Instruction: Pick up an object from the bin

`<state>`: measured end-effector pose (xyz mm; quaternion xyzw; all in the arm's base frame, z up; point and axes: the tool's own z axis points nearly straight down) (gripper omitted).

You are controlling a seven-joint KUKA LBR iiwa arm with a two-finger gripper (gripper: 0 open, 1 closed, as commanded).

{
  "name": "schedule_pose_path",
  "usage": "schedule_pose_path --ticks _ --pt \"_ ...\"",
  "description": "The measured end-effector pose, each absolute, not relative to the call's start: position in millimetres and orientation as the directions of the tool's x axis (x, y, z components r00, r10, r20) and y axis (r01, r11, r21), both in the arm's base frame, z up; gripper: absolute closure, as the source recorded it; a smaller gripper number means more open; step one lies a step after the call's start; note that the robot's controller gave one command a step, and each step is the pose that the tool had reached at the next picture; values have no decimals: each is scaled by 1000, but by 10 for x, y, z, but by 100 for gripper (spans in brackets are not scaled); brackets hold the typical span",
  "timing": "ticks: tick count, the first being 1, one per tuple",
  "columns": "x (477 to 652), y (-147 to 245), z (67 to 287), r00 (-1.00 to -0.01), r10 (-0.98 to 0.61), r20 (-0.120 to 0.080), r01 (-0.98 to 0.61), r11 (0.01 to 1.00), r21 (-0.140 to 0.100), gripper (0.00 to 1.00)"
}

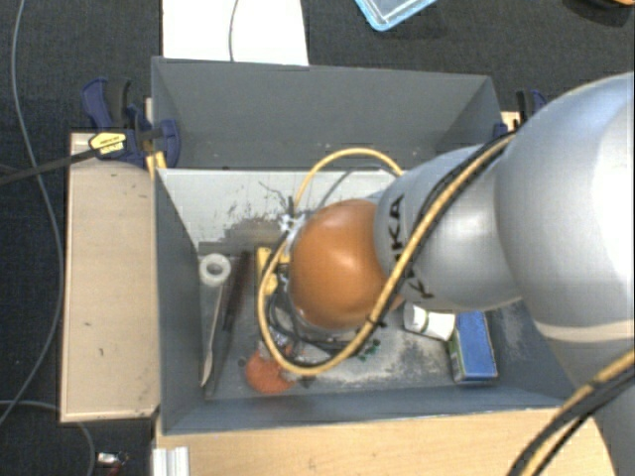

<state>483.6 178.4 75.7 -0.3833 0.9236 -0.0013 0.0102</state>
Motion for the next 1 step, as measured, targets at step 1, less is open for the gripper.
schedule_pose_path --ticks 1 --pt "4804 1779 1062 -707 -708 -10 -708 707 -5 100"
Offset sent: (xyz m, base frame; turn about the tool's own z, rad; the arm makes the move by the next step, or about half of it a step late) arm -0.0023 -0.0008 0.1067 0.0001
